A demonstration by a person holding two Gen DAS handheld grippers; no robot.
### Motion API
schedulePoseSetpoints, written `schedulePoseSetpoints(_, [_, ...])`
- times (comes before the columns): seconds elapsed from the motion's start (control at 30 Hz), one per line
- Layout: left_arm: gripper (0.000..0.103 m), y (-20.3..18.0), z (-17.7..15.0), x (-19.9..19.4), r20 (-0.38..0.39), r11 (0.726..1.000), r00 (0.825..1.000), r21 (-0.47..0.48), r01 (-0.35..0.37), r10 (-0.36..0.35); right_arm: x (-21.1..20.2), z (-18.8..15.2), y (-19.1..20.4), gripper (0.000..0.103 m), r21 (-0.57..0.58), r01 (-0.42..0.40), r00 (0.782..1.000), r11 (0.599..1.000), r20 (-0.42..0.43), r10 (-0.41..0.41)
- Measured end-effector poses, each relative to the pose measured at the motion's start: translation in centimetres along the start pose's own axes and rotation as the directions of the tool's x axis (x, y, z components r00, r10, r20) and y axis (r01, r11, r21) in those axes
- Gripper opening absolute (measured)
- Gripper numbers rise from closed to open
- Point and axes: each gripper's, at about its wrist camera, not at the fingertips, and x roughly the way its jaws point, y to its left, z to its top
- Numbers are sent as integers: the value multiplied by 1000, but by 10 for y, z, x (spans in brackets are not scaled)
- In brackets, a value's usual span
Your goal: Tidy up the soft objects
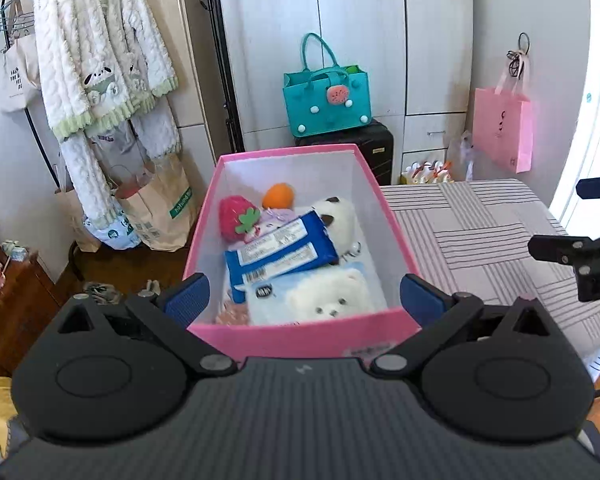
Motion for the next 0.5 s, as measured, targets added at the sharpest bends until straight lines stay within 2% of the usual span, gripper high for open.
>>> schedulePoseSetpoints(0.1, [103, -9, -11, -9, 27, 1000, 1000, 27, 12, -13, -13, -12, 6, 99, -25, 38, 999, 999, 32, -38])
schedulePoseSetpoints(0.3, [103, -24, -29, -23, 44, 1000, 999, -6, 1, -1, -31, -31, 4, 99, 46, 67, 996, 997, 54, -69])
schedulePoseSetpoints(0.5, [103, -47, -38, -37, 53, 999, 999, 33, 7, -8, -50, -43, -12, 99, 127, 11, 997, 992, 76, -21])
